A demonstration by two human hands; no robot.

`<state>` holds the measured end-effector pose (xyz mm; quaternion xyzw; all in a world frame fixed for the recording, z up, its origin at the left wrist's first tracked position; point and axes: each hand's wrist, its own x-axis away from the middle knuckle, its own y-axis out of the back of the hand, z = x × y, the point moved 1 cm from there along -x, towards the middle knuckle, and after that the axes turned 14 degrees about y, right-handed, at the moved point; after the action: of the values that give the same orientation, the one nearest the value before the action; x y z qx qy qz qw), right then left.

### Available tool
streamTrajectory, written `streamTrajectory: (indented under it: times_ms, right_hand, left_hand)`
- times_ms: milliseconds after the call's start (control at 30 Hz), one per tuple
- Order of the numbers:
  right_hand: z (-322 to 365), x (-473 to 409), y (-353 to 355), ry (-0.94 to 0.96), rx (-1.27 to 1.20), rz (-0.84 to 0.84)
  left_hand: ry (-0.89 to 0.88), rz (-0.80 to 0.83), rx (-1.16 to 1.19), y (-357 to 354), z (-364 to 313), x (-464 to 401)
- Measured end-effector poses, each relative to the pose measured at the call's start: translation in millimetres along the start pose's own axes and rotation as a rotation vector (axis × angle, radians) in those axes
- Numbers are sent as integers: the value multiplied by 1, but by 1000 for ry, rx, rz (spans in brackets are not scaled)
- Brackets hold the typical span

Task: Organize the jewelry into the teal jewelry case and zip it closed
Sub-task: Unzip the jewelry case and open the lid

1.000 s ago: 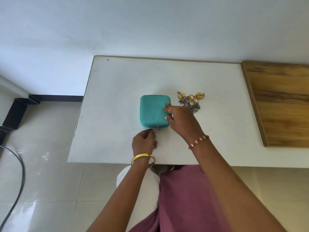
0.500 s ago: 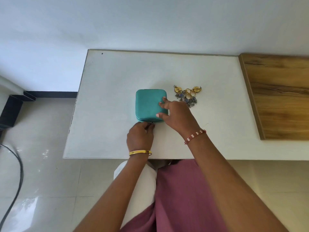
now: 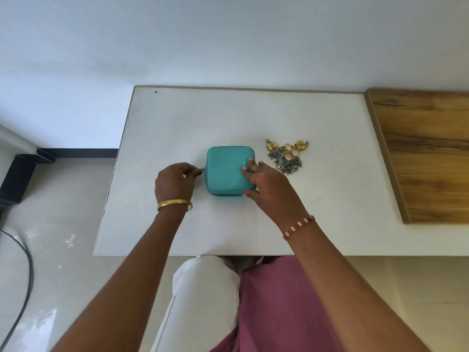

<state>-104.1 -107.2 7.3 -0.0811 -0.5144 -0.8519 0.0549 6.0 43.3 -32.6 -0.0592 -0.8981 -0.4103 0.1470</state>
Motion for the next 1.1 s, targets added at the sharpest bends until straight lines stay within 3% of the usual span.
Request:
streamTrajectory:
  times_ms: [333, 467, 567, 700, 900, 1100]
  right_hand:
    - [-10, 1, -6, 71, -100, -138]
    - [-12, 3, -10, 79, -130, -195]
    - [-13, 6, -14, 80, -157, -236]
    - [-13, 9, -22, 80, -188, -306]
    - [-2, 13, -23, 43, -195, -372]
    - [-4, 3, 9, -1, -426, -441]
  left_hand:
    - [-109, 108, -63, -17, -37, -46]
    - [-106, 70, 0, -20, -31, -36]
    - [-68, 58, 122, -21, -19, -20]
    - [-44, 216, 388, -25, 2, 13]
    - [-77, 217, 337, -23, 17, 38]
    - [-58, 244, 311, -22, 18, 35]
